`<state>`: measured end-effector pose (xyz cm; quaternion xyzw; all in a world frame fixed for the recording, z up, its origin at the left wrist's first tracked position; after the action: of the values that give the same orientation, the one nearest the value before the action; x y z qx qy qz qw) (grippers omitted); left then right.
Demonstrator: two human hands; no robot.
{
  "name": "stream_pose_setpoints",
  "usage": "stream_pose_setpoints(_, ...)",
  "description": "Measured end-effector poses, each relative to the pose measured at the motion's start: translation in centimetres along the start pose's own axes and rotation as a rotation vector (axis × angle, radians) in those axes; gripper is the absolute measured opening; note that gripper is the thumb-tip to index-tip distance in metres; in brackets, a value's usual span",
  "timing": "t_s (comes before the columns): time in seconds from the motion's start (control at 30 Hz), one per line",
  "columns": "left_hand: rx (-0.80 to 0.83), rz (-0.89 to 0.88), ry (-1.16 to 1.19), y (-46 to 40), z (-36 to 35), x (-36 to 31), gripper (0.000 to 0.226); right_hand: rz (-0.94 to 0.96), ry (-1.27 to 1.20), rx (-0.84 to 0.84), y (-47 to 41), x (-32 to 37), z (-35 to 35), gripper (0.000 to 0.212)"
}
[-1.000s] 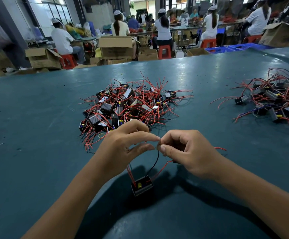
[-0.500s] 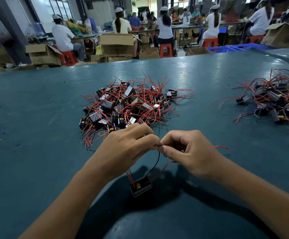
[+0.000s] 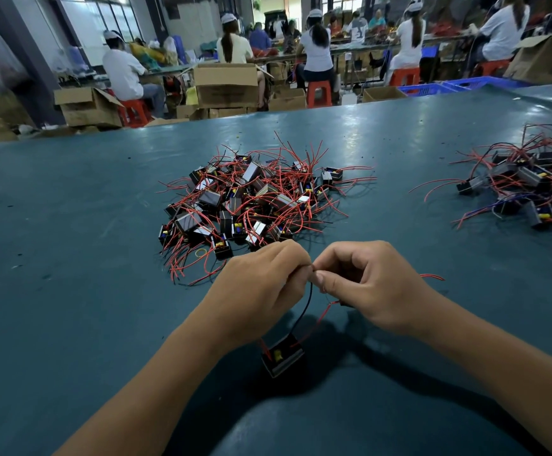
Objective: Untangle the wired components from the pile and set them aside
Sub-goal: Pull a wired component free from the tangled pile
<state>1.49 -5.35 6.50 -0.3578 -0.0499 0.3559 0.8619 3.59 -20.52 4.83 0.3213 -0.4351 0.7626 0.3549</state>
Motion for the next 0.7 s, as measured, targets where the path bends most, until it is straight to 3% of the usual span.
stream_pose_setpoints(0.3, 0.067, 0.806, 0.758, 0.6, -2.2, 1.3, 0.031, 0.151, 0.273, -0.055, 0.2, 1.0, 0.2, 0.004)
stream_pose_setpoints(0.43, 0.219, 1.106, 1.037, 1.6, -3.0, 1.3, 0.039, 0.279, 0.456, -0.009, 0.5, 1.7, -0.3, 0.008)
stream_pose_setpoints(0.5, 0.239, 1.112, 1.056, 1.7, -2.9, 1.5, 0.039, 0.283, 0.451, -0.010, 0.4, 1.7, -0.2, 0.008)
stream_pose_setpoints(0.57, 0.177, 1.003, 0.931, 1.3, -2.5, 2.0, 0.036, 0.263, 0.408, -0.021, 0.4, 1.6, 0.0, 0.005)
stream_pose_setpoints(0.7, -0.032, 0.409, 0.393, 0.0, 0.2, 2.2, 0.007, 0.195, 0.329, -0.026, 0.2, 1.0, 0.3, 0.004)
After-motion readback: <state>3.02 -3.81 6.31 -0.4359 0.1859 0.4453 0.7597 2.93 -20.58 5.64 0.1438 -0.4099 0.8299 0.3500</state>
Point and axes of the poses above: each hand's wrist, its own y-axis away from the middle knuckle, its own z-axis out of the back of the hand, x = y × z, the point moved 5 cm from there along -y, towards the middle knuckle, and after that the axes turned 6 degrees about -x, right-handed, at the moved point
